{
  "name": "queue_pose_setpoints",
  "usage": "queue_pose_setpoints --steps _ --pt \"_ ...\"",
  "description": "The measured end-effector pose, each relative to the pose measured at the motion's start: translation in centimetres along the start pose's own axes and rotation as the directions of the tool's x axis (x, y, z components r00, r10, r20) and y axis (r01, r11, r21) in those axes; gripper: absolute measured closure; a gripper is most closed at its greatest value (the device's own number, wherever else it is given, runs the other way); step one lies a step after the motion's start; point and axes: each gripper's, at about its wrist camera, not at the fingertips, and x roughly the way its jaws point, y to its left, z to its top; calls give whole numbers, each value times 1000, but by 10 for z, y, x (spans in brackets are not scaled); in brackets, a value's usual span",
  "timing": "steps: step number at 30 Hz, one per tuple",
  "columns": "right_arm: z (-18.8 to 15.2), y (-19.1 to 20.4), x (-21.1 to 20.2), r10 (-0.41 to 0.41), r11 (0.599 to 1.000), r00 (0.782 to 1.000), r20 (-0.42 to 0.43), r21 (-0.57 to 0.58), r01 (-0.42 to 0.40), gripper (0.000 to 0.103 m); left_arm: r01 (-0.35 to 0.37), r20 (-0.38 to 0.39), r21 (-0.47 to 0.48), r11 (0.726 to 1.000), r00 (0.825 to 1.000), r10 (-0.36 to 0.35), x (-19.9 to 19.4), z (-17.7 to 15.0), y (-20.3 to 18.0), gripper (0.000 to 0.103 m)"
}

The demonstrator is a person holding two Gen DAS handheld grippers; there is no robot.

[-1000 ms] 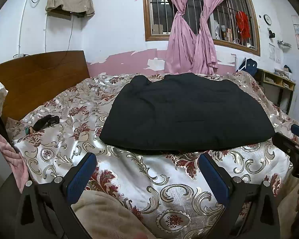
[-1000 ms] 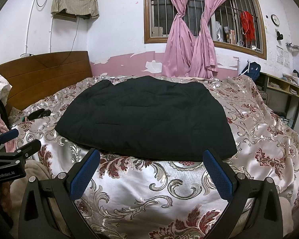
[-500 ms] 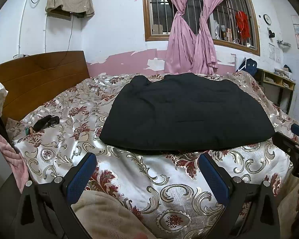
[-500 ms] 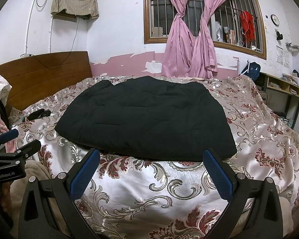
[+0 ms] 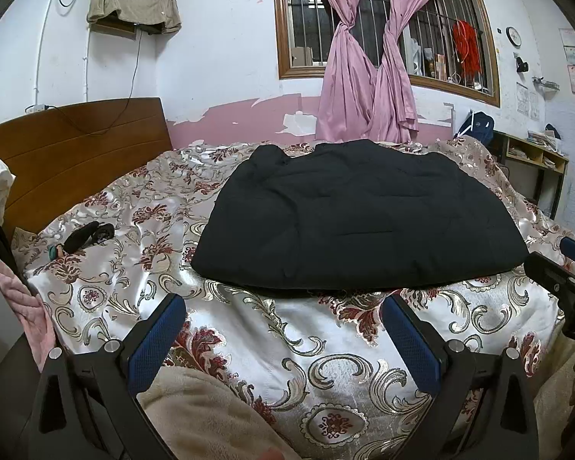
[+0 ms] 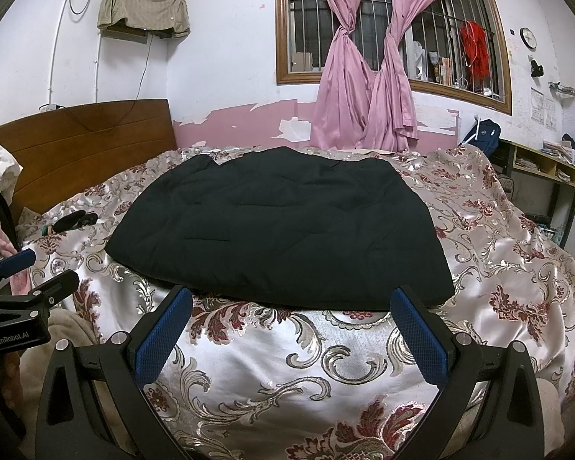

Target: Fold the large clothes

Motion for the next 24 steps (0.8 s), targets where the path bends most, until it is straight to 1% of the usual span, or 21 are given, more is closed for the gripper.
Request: queue_pose_setpoints --steps 13,24 --pt "0 0 0 0 1000 1000 2 1 0 2 -8 0 -4 1000 1000 8 1 2 3 0" --pt "0 1 0 -1 1000 1000 2 1 1 2 -8 3 10 1000 1000 8 2 3 5 0"
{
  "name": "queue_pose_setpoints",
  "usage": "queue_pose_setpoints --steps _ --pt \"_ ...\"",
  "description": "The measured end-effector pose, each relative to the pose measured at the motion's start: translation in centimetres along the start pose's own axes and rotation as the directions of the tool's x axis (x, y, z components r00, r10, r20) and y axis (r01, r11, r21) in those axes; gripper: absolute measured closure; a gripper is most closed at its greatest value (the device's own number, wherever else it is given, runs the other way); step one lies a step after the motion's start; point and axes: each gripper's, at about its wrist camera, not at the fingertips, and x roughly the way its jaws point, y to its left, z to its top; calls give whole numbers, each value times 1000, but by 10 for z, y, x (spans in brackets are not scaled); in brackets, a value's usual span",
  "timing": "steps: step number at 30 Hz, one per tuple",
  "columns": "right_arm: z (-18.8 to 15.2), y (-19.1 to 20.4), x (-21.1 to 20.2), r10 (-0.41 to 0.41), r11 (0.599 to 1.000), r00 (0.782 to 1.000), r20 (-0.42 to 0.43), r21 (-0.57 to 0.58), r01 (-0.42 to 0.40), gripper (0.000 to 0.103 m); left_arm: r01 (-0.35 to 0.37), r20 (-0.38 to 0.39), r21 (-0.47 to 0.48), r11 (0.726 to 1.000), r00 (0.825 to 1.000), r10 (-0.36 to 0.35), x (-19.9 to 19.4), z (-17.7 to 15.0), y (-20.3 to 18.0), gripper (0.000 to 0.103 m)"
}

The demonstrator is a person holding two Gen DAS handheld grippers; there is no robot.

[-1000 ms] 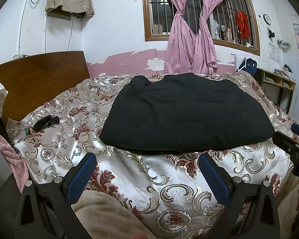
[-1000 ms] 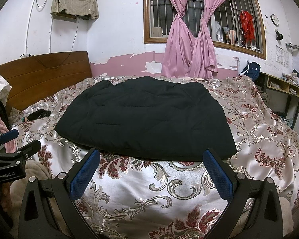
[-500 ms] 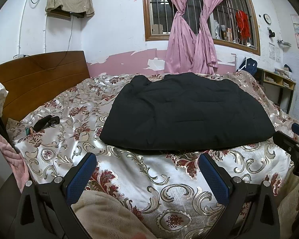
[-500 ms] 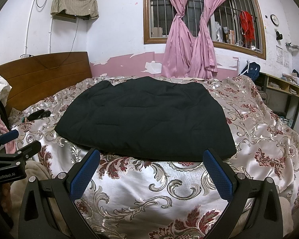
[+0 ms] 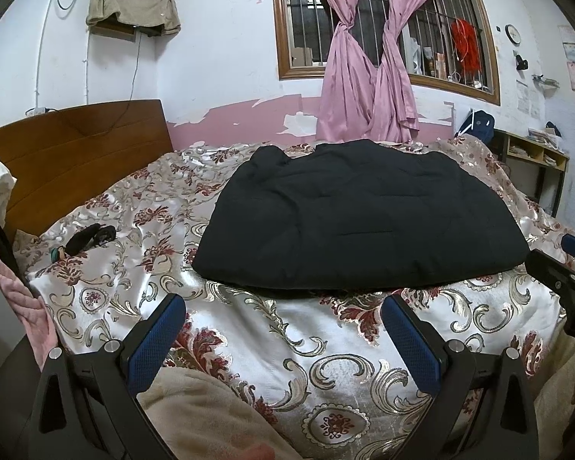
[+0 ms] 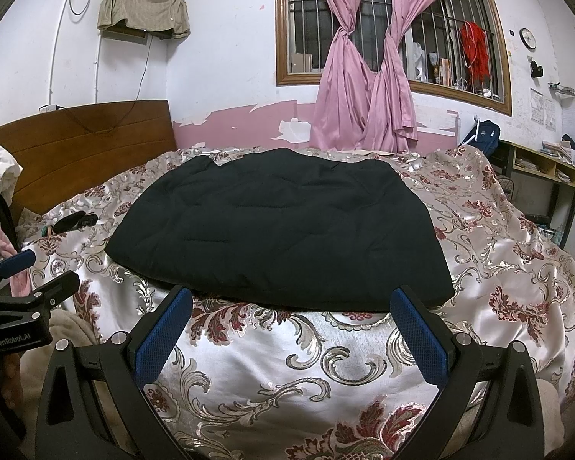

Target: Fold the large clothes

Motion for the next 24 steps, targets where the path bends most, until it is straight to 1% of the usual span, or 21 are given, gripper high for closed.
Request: queue_pose_setpoints --steps 8,24 --pt "0 0 0 0 1000 1000 1 0 0 2 -2 8 7 1000 1000 1 2 -1 6 0" --pt "-1 1 0 0 1000 1000 0 1 0 2 -2 7 8 1000 1000 2 2 -1 4 0"
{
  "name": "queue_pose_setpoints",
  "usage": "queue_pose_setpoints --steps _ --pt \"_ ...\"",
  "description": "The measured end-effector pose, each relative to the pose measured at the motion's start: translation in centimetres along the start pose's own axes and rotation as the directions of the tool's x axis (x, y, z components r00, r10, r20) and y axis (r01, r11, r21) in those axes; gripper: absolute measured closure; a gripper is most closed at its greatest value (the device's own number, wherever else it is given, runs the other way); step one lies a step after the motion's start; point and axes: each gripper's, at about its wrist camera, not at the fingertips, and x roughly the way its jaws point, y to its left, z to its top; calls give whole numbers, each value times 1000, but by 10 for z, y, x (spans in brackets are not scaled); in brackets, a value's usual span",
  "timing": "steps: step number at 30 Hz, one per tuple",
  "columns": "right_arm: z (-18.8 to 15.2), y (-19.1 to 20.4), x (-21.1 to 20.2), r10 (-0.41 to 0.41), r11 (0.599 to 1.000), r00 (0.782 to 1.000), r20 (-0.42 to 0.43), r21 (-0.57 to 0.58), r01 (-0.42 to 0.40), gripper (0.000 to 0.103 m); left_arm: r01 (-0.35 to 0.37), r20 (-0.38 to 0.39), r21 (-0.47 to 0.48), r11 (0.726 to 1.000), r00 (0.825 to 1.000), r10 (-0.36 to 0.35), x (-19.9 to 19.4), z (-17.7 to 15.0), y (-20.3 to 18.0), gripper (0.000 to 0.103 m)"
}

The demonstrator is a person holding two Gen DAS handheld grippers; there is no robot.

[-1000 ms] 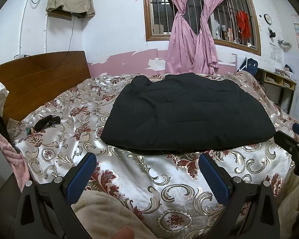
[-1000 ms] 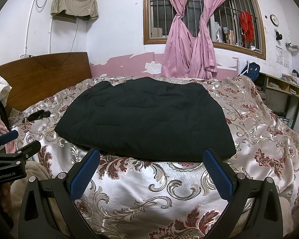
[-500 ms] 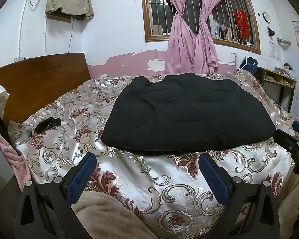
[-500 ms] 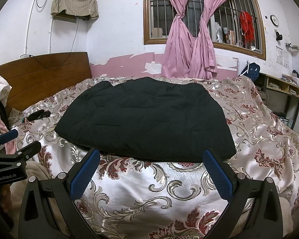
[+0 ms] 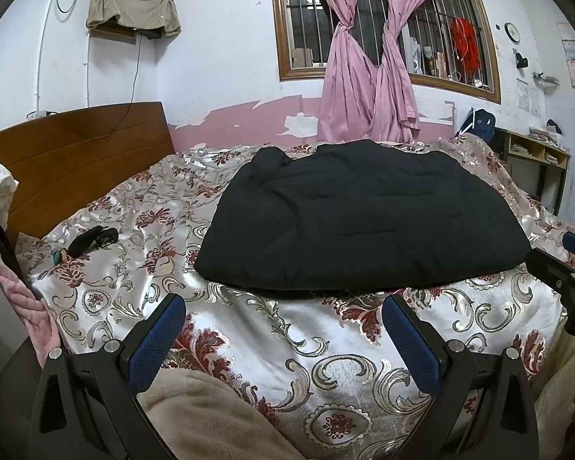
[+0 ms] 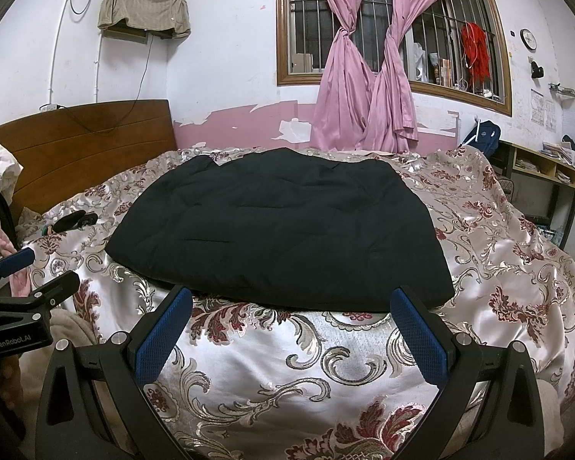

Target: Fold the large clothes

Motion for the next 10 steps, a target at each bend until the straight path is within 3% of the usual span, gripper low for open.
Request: queue_pose_setpoints --steps 10 --pt "0 0 0 0 1000 1000 1 0 0 2 -3 -1 1 1000 1000 3 2 0 7 0"
